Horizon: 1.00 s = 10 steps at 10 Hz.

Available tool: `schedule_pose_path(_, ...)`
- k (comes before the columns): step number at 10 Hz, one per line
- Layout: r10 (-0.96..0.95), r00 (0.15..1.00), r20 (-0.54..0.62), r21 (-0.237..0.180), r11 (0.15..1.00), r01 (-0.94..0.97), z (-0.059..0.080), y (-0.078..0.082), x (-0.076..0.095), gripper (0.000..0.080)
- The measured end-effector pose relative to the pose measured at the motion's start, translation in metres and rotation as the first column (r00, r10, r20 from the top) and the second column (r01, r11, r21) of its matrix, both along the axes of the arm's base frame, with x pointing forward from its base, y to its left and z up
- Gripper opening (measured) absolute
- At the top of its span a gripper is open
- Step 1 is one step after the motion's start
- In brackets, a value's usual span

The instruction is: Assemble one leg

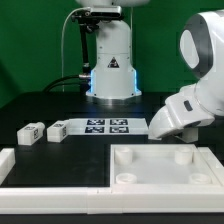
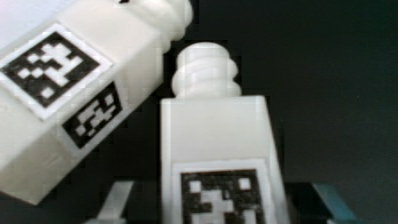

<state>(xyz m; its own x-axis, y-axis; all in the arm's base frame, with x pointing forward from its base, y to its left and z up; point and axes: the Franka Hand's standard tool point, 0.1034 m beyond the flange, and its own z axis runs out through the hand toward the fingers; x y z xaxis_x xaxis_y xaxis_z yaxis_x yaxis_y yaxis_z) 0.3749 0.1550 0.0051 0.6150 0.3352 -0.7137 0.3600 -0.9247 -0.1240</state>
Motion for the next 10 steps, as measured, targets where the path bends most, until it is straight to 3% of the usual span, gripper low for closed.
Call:
schedule_pose_path(6, 0.0, 1.0, 0.002, 0.0, 1.0, 0.0, 0.001, 0.0, 0.001, 0.0288)
schedule_pose_path(7, 0.001, 1.0, -0.008, -0.006, 1.0, -0.001, 0.013, -0.001, 0.002, 0.0288)
schedule_pose_path(10, 0.019, 1.0, -0.006, -0.014, 1.0, -0.019, 0.064, -0.003, 0.01, 0.0288)
